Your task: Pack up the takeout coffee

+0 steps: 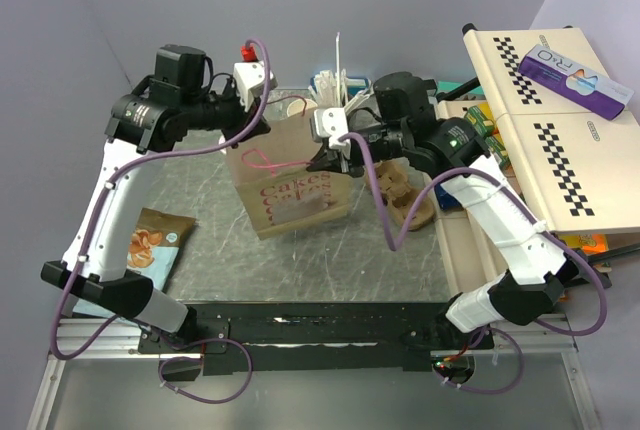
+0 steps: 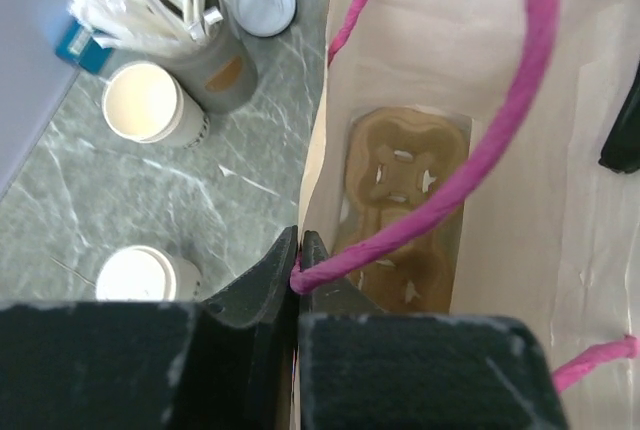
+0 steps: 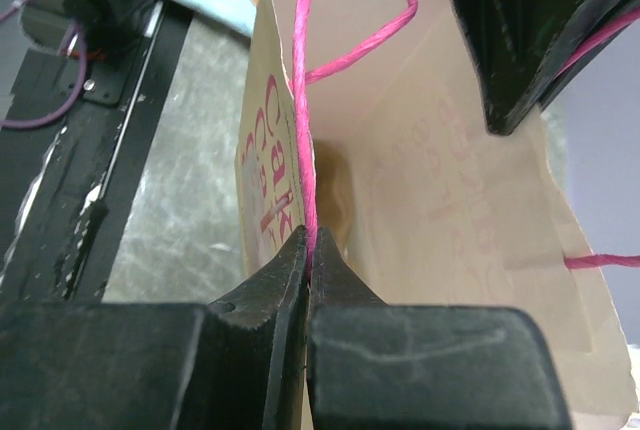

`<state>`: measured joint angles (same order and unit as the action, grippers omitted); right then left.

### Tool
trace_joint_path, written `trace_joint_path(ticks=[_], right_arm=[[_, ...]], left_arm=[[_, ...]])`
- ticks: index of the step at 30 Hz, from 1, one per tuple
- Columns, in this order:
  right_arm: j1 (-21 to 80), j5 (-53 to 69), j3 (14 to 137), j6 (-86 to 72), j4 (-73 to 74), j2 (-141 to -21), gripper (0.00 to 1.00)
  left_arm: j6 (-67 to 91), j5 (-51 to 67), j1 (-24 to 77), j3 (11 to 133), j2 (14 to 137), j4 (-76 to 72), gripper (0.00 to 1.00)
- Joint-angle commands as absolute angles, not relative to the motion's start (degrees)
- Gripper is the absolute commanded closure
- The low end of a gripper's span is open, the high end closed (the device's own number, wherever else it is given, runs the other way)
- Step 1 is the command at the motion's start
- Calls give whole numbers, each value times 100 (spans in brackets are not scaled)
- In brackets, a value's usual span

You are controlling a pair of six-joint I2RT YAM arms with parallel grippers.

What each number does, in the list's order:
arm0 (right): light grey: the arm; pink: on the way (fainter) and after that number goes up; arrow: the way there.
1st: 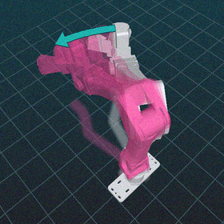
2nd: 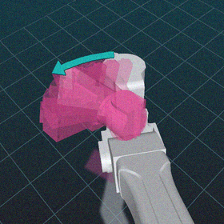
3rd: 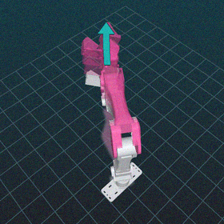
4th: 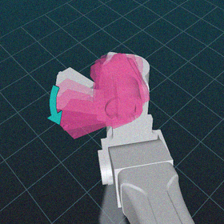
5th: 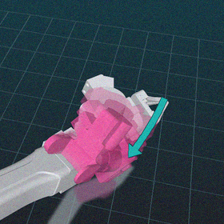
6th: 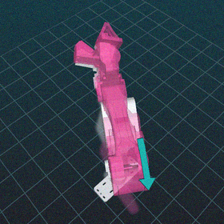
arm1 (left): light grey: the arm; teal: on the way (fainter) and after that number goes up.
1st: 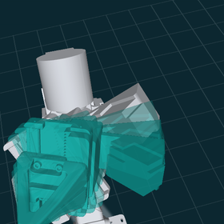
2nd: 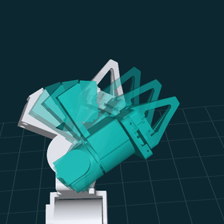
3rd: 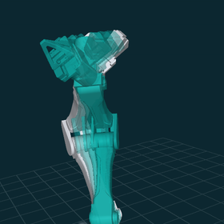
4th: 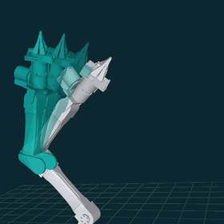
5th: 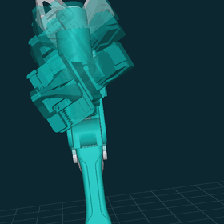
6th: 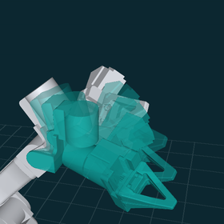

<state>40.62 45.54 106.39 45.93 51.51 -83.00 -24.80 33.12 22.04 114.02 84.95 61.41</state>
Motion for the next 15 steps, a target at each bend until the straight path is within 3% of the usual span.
trace_joint_path(ticks=[1, 3, 4, 5, 6, 7, 8, 10, 15], right_arm=[[4052, 4588, 10136, 4431, 4835, -7972, 100], [4034, 4579, 9994, 4377, 4773, -7989, 100], [4034, 4544, 9897, 4342, 4790, -8007, 93], [4034, 4509, 9905, 4351, 4825, -8085, 69], [4025, 4448, 9931, 4333, 4869, -8112, 60], [4017, 4430, 10010, 4307, 4904, -8138, 52], [4008, 4404, 10063, 4298, 4948, -8139, 32], [3938, 4368, 10203, 4211, 4931, -8095, 20], [3788, 4465, 10450, 3868, 4773, -7937, 13]], left_arm=[[-2531, 3173, 2189, 10803, 8218, 5784, 91], [-2522, 3199, 2188, 10461, 8183, 5635, 77], [-2505, 3147, 2188, 10363, 8183, 5538, 42], [-2383, 3051, 2188, 10249, 8200, 5441, 31], [-2330, 2972, 2180, 10109, 8218, 5345, 25], [-2312, 2866, 2162, 10090, 8218, 5205, 1], [-2242, 2830, 2153, 10099, 8226, 5134, 1], [-2171, 2777, 2136, 10265, 8244, 4993, 1], [-1978, 2839, 2118, 10512, 8148, 4781, 1]])
